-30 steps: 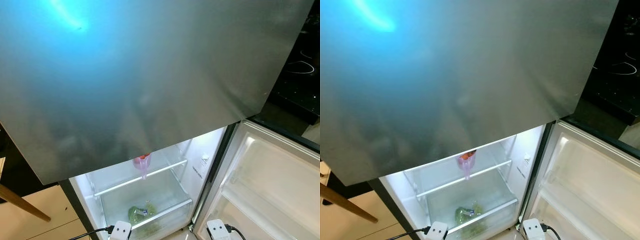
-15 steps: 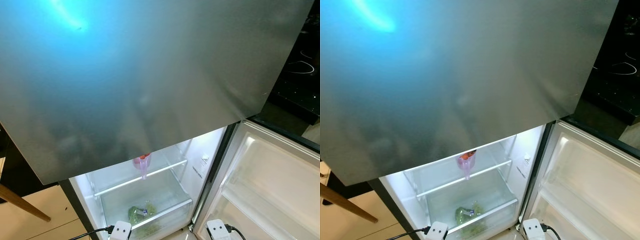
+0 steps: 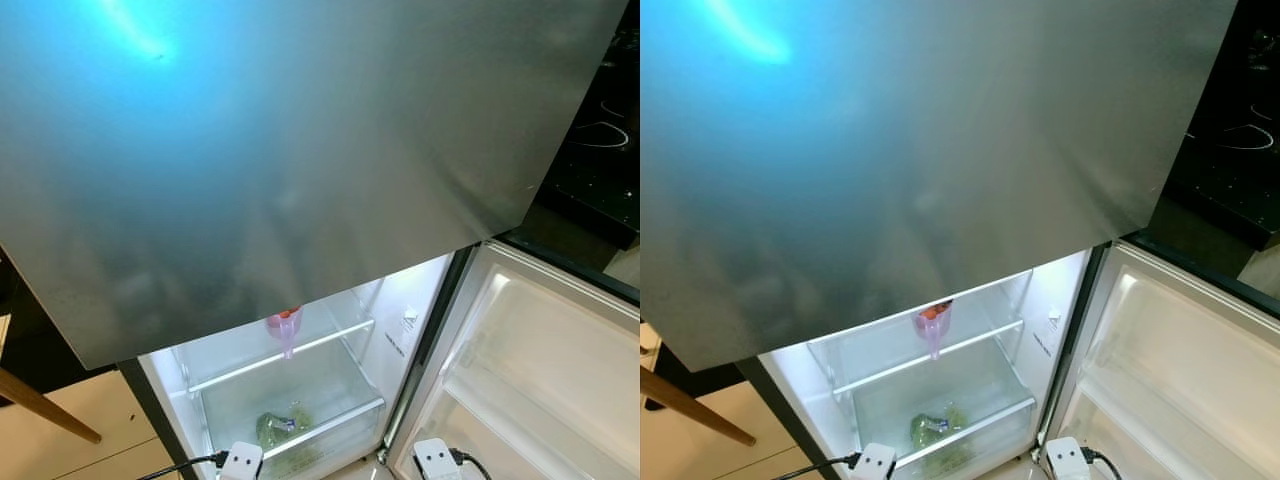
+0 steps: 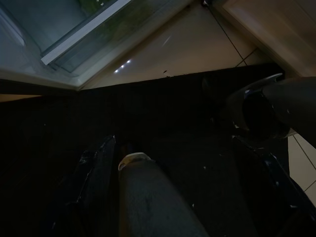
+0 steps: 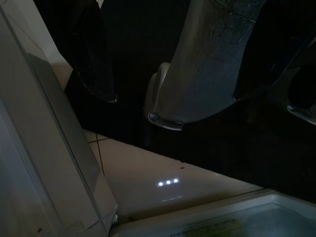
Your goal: Restocking fridge
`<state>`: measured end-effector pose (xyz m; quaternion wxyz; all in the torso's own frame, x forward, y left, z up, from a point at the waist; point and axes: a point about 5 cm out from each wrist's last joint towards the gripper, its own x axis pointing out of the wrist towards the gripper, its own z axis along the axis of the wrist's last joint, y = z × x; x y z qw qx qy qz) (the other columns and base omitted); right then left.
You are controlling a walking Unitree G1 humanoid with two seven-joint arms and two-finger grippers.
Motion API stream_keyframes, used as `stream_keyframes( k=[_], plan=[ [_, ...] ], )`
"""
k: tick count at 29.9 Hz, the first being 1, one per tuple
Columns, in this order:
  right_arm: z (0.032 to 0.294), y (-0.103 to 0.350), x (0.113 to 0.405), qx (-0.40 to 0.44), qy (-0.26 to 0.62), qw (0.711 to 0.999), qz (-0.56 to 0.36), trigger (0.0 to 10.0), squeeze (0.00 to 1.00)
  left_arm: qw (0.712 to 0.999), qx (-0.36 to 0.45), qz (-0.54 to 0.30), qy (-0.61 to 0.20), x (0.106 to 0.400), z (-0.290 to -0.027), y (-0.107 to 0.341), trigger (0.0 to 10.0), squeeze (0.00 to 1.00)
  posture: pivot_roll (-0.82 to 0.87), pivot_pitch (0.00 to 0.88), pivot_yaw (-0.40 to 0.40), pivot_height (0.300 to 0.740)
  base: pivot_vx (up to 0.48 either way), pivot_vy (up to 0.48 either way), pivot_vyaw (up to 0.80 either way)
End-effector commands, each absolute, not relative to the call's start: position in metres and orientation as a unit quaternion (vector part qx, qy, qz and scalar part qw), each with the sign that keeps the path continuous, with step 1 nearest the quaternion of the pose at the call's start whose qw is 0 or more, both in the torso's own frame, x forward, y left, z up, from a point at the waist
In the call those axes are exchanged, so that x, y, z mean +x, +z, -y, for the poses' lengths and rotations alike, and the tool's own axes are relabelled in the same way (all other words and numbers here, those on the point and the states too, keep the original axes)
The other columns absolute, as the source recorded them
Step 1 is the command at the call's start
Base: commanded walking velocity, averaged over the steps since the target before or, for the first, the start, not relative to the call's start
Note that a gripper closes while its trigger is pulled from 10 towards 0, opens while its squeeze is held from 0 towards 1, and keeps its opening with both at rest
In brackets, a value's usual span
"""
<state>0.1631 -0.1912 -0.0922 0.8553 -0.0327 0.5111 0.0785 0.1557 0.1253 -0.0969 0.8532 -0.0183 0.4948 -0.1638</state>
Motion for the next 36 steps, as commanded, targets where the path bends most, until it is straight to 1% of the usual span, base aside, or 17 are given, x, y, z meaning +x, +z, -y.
stream_keyframes(
  k=[1,36],
  plan=[
    [0.19,-0.0938,0.1597,-0.032,0.079,0.852,-0.517,10.0,0.0,0.848,-0.016,-0.503,-0.164,0.152,-0.1254,-0.0986,10.0,0.0,-0.04,0.0,-0.031,0.74,0.0,0.0,0.0],
    [0.1905,-0.0936,0.16,-0.031,0.078,0.852,-0.516,10.0,0.0,0.849,-0.018,-0.503,-0.163,0.1523,-0.1248,-0.0985,10.0,0.0,-0.04,0.0,-0.032,0.74,0.0,0.0,0.0]
  ],
)
